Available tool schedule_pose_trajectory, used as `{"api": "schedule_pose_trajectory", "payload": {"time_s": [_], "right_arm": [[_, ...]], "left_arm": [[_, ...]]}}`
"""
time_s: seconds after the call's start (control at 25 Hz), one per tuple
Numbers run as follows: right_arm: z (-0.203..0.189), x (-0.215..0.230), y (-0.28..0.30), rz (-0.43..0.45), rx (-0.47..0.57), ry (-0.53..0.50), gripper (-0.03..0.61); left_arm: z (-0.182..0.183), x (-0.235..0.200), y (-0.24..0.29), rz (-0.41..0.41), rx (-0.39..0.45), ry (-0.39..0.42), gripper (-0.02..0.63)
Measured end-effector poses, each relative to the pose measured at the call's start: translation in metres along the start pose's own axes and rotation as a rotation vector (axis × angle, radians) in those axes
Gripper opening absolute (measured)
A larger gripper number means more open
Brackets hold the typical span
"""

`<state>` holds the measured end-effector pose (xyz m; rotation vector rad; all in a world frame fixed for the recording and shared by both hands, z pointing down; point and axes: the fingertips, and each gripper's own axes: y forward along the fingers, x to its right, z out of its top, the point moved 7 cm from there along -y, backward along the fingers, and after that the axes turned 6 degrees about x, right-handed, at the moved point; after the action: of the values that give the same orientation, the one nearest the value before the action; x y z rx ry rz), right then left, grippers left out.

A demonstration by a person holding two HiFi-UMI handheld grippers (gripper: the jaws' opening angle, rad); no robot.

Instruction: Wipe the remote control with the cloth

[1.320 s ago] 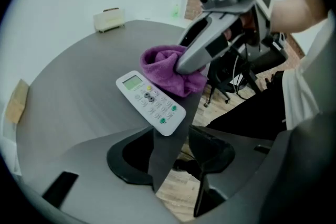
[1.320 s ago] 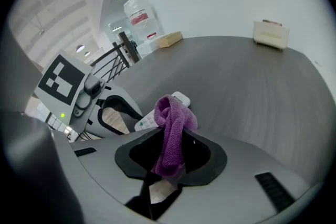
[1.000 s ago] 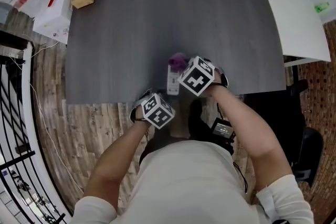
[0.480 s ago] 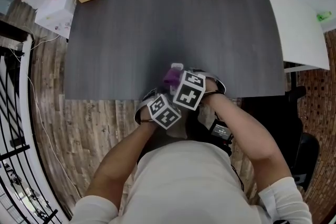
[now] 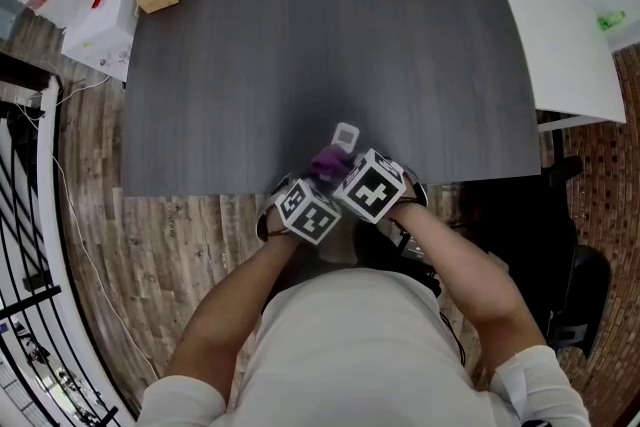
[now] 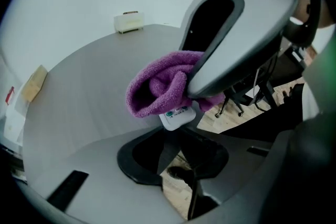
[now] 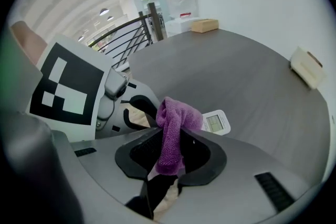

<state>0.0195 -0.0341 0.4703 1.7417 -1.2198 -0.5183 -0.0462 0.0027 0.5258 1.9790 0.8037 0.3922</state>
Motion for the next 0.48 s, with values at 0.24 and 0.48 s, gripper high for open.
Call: {"api": "schedule_pose_trajectory", "payload": {"time_s": [0.24,0.48], "right_arm": [[-0.008,-0.003,0.002,-0.027,0.083,0.15,0.106],[-0.01,-0.009,0.001,0.112,0.155,0.335,0.106]], "left_arm": [[0.001,0.004,0.001,0.014,0.002,-0.012,0.086],[0.003,0.015,0.002,-0.045,0.027,-0.027,0.081]]}}
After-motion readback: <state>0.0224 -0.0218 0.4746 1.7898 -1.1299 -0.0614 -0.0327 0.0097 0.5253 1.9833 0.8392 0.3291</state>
